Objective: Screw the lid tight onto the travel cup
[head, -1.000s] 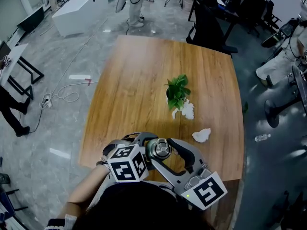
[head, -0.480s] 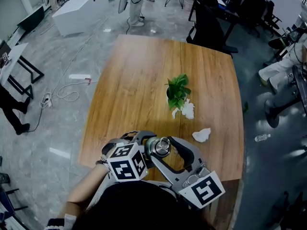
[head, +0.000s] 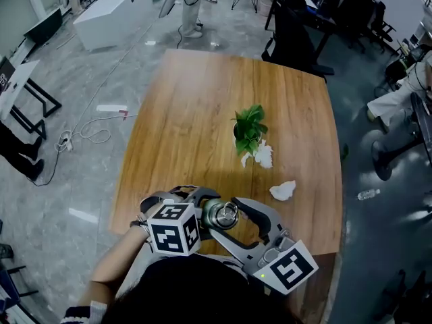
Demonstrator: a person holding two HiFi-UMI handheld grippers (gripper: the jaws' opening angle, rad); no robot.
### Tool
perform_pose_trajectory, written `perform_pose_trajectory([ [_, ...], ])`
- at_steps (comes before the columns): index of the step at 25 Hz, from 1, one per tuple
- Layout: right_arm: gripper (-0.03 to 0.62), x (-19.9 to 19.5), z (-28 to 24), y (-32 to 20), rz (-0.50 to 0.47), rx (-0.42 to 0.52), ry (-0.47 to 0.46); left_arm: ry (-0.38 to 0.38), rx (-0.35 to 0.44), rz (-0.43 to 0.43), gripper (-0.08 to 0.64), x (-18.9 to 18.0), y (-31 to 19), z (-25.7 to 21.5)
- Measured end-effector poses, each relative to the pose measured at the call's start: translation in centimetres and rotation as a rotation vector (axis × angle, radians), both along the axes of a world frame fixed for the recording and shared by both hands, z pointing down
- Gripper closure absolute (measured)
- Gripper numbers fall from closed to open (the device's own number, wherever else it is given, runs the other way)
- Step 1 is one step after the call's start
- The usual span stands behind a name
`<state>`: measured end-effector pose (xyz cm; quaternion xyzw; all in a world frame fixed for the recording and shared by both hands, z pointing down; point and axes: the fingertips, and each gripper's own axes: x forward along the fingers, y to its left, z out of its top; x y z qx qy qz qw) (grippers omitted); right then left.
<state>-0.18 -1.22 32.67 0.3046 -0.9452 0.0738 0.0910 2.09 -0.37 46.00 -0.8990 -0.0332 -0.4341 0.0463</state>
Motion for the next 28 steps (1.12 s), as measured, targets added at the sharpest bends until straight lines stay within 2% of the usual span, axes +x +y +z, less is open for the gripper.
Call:
perform_pose_trajectory([
  [3,0.328,0.7,-0.2,-1.6,0.139,-0.038,-0.05,0.034,0.001,-0.164,0.163,0.5,-1.6,-0.3],
  [5,0.328,0.7,-0.4,-1.9,0.161,-0.041,-0.063,0.041,0.008,-0.214,0.163,0.7,-1.9,-0.3],
  [7,0.328,0.4,-0.4,-1.4,0.103,-0.035,-0.057,0.043,0.0,-0.158,0.163,0.7,-1.2,-0.2],
  [11,0.328,-0.5,0.2,0.9,-0.095,-0.022,0.01,-0.013,-0.016,0.085,0.163,-0.3,1.3,0.4],
  [12,0.328,-0.6,0.5,1.2,-0.116,-0.018,0.029,-0.033,-0.011,0.112,0.163,-0.6,1.5,0.6],
  [14,0.328,-0.6,0.9,1.1,-0.105,-0.013,0.047,-0.052,0.001,0.109,0.163,-0.7,1.2,0.9],
  [16,0.328,-0.2,1.0,0.2,-0.038,-0.019,0.03,-0.035,0.006,0.042,0.163,-0.3,0.2,1.1],
  [20,0.328,0.8,0.5,-2.0,0.152,-0.071,-0.049,0.032,0.002,-0.195,0.163,0.7,-1.8,0.4],
  [22,0.328,1.0,0.3,-2.3,0.179,-0.078,-0.065,0.05,0.0,-0.261,0.163,1.0,-2.2,0.3],
  [24,0.328,0.6,0.2,-1.8,0.124,-0.078,-0.058,0.052,-0.004,-0.22,0.163,0.9,-1.8,0.4],
  [28,0.327,0.1,0.4,0.2,-0.048,-0.059,0.003,0.009,-0.005,0.018,0.163,-0.1,0.4,0.4],
])
